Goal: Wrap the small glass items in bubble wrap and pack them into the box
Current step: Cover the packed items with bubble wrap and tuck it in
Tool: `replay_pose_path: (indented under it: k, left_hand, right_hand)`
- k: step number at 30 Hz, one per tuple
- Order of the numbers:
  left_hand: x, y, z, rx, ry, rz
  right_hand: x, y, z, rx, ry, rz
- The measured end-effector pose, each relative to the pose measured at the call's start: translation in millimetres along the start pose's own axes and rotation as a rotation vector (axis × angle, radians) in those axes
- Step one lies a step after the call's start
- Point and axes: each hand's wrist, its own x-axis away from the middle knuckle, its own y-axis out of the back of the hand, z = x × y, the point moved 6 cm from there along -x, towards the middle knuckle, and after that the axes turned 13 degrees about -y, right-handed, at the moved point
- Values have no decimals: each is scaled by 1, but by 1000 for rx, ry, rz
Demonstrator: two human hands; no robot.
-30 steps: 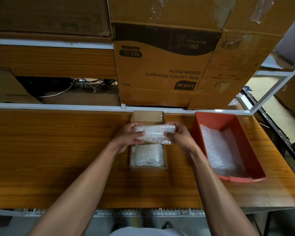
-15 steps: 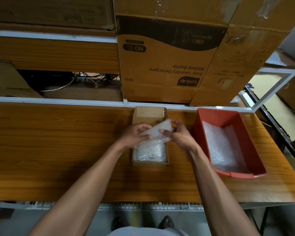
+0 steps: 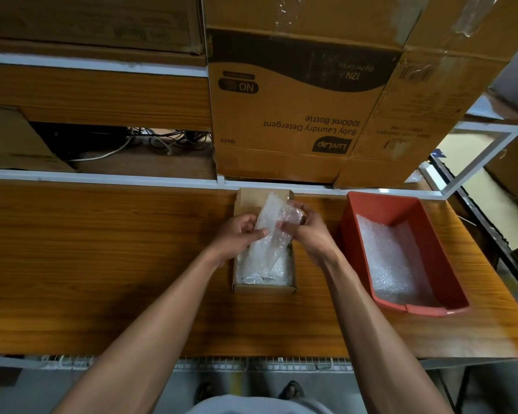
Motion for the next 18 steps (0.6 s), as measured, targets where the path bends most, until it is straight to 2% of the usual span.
replay_pose_path:
  k: [4,7,11,15,18]
  left_hand:
    - [-1,5,-8,138,-39,-19]
    - [0,4,-10,251,-19,-14]
    - [-1,7,-4,265,27,-46]
    - [-2,20,13,144,69,-125]
    - [1,25,15,205,86,-154]
  right_hand:
    - [-3,-1,12,198,61,-114]
    - [-3,-7,23,292,105,-123]
    - [-2,-11,31,273,119,-65]
    - [-1,-1,26,223,102,-29]
    - [-2,4,21,162,95,-23]
